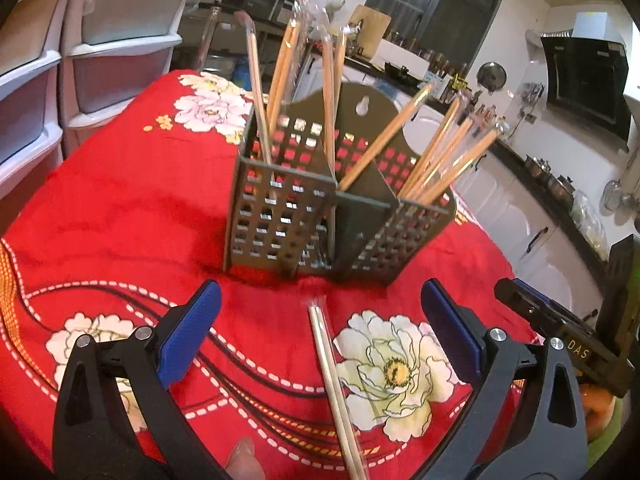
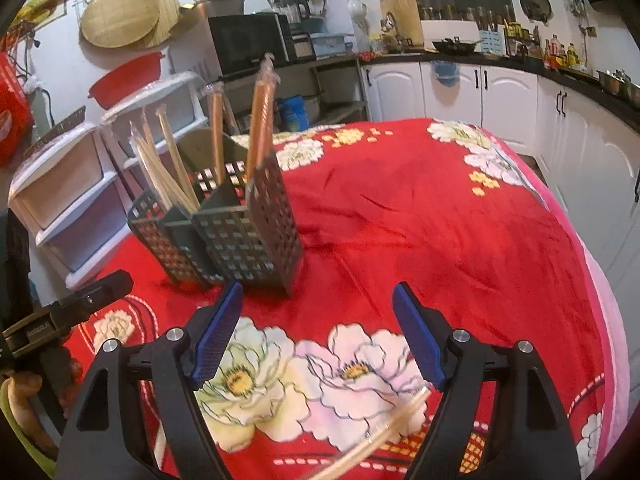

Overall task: Organize utensils
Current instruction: 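Withdraw both open tools from the caddy toward the remaining chopsticks, then grasp a wrapped chopstick with the left tool while the right tool grasps another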

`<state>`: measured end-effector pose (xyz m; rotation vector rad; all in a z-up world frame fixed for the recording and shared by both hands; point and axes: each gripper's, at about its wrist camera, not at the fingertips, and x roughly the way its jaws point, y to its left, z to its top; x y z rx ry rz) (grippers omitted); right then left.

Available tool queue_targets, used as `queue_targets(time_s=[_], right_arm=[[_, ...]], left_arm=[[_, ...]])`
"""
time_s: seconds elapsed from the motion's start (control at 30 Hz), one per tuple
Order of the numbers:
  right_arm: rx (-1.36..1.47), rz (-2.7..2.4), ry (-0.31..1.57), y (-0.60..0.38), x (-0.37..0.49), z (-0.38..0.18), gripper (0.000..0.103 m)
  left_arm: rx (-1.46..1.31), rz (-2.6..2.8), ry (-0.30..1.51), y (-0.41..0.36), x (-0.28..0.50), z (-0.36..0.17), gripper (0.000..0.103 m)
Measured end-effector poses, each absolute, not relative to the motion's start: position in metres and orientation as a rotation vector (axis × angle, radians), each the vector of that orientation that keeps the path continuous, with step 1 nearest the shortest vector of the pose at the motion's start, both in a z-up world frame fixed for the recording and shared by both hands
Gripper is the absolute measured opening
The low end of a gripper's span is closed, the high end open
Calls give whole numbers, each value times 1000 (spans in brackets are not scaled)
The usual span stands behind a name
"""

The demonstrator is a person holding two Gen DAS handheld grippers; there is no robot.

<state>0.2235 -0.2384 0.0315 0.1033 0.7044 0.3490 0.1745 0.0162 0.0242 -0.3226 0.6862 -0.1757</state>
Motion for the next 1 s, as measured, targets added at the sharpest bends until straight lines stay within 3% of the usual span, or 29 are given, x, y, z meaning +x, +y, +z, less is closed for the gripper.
queue_targets(time_s=[0.83, 1.0], right_arm=[[114, 264, 849, -273, 202, -14, 76], [137, 279, 879, -277, 202, -21, 76]], left_arm=[[-304, -215, 834, -19, 189, -23, 91], [-317, -205, 878, -22, 198, -34, 75]])
